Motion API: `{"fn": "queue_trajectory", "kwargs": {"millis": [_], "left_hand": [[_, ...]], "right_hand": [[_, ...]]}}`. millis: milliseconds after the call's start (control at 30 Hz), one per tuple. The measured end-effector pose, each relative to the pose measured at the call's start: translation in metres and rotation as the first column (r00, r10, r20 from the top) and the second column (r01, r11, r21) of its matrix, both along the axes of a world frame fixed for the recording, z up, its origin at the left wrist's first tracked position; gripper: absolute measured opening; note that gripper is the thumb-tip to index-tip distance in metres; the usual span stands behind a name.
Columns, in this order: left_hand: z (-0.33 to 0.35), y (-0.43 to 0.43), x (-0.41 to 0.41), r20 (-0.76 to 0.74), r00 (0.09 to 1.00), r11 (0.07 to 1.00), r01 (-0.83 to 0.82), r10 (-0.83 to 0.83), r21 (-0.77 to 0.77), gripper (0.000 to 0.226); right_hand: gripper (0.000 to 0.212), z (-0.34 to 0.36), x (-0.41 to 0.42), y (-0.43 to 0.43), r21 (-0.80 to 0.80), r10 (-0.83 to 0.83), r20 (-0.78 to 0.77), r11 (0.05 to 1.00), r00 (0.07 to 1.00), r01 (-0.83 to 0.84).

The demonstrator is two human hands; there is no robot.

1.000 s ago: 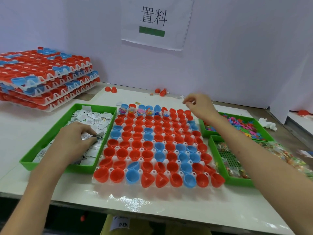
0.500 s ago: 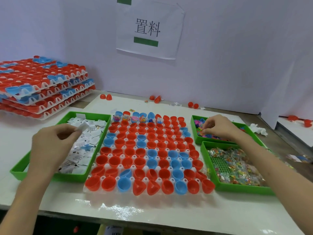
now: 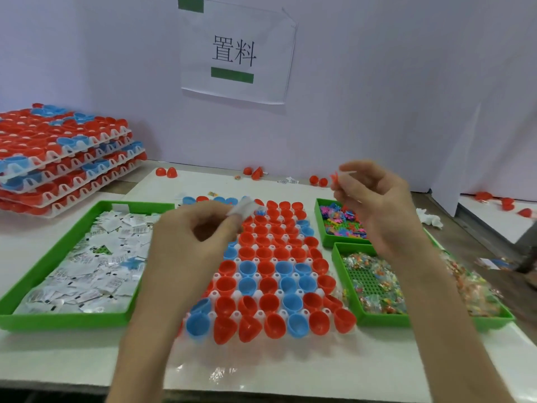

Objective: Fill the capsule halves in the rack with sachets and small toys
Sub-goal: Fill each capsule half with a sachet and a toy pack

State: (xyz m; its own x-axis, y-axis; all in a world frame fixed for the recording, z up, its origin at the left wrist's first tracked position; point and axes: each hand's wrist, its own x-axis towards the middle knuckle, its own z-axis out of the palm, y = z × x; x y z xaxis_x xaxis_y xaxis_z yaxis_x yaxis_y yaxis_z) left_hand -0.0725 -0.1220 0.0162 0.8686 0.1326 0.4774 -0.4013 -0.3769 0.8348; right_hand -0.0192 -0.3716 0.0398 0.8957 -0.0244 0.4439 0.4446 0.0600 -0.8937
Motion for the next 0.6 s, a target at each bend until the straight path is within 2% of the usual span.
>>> {"fn": "queue_trajectory", "kwargs": {"millis": [67,167,267,367,500,600], "left_hand": [[0.001,-0.017,-0.01,0.011,0.999,0.998,0.048,-0.048,-0.033,0.013],[0.0,-0.034,-0.025,0.033,0.996,0.994,0.087,-0.085,-0.061,0.018],[0.001,-0.04,-0.038,0.044,0.991,0.992,0.123,-0.124,0.008,0.021],[0.002,-0.042,-0.044,0.044,0.985,0.986,0.164,-0.166,0.042,0.021],[0.004,-0.047,-0.049,0.025,0.973,0.973,0.23,-0.23,0.031,0.02],[0.003,-0.049,-0.051,0.007,0.963,0.963,0.271,-0.271,0.004,0.018]], "right_hand": [[0.02,0.002,-0.035,0.018,0.103,0.047,0.133,0.993,0.99,-0.061],[0.022,-0.006,-0.072,0.039,0.139,-0.007,0.211,0.99,0.978,-0.023],[0.013,-0.012,-0.088,0.048,0.017,-0.072,0.211,0.997,0.975,0.07],[0.011,-0.013,-0.093,0.046,-0.138,-0.06,0.227,0.986,0.972,0.093],[0.013,-0.017,-0.094,0.038,-0.242,-0.052,0.195,0.965,0.979,0.1],[0.015,-0.021,-0.095,0.038,-0.243,-0.085,0.169,0.962,0.982,0.125]]}}
